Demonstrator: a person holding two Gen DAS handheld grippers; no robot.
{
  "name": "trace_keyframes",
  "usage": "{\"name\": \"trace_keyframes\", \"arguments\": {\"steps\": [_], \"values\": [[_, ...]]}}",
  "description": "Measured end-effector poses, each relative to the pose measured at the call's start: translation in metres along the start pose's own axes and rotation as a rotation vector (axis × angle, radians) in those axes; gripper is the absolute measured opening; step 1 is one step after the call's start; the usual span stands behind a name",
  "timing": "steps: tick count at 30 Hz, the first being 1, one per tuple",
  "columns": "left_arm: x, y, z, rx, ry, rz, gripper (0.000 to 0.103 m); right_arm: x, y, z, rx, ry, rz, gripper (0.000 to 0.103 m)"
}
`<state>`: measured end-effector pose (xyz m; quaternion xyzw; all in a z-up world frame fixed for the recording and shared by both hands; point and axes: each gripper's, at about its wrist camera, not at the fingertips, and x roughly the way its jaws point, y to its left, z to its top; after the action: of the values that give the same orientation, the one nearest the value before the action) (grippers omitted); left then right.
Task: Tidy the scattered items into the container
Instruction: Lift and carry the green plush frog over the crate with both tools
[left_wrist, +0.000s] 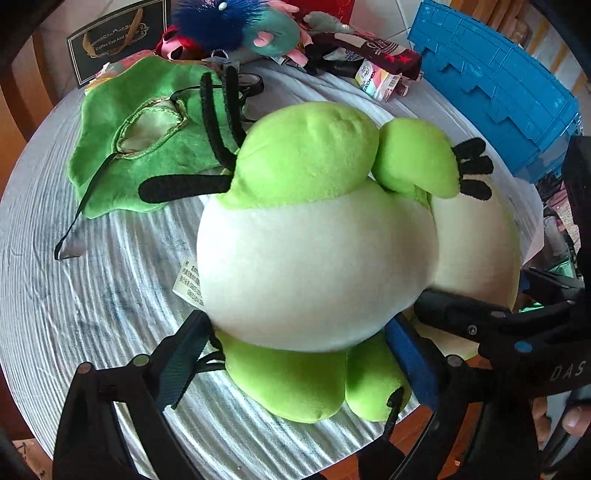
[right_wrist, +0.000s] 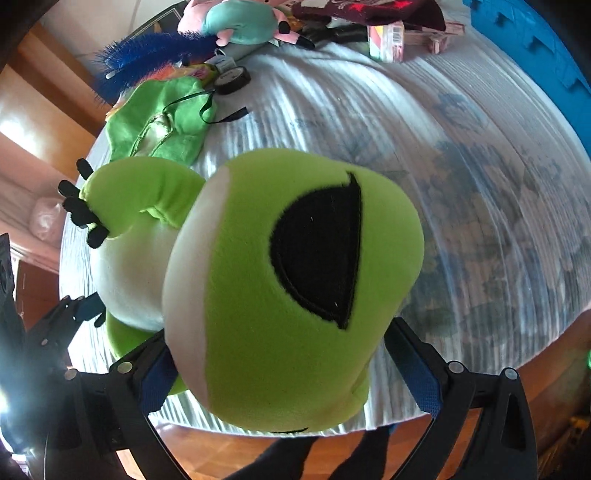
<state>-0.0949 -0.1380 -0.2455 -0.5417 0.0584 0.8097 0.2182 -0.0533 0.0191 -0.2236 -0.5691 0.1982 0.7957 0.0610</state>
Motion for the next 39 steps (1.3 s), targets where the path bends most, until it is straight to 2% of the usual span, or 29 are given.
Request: {"name": "trace_keyframes", "arguments": {"steps": [1, 2, 6, 13, 19, 30, 39], "values": [[-0.002, -0.002, -0.001, 0.011, -0.014, -0.001, 0.089, -0.001, 0.0, -0.001, -0.008, -0.011, -0.003, 0.098], [-0.005, -0.004, -0.003, 0.022, -0.031, 0.004, 0.083, -0.005, 0.003, -0.004, -0.023, -0.032, 0.002, 0.086], [-0.017, -0.016, -0.001, 0.046, -0.074, 0.026, 0.073, -0.022, 0.011, -0.006, -0.066, -0.085, -0.033, 0.082], [-0.056, -0.047, 0.019, 0.09, -0.191, 0.035, 0.072, -0.067, 0.001, -0.003, -0.063, -0.202, -0.002, 0.082], [-0.092, -0.092, 0.036, 0.132, -0.302, 0.042, 0.072, -0.123, -0.021, 0.002, -0.079, -0.328, 0.003, 0.082], [-0.136, -0.216, 0.074, 0.155, -0.497, 0.081, 0.073, -0.226, -0.105, 0.02, -0.16, -0.52, 0.023, 0.082], [-0.153, -0.309, 0.116, 0.2, -0.601, 0.096, 0.074, -0.292, -0.181, 0.044, -0.192, -0.628, 0.016, 0.082]]}}
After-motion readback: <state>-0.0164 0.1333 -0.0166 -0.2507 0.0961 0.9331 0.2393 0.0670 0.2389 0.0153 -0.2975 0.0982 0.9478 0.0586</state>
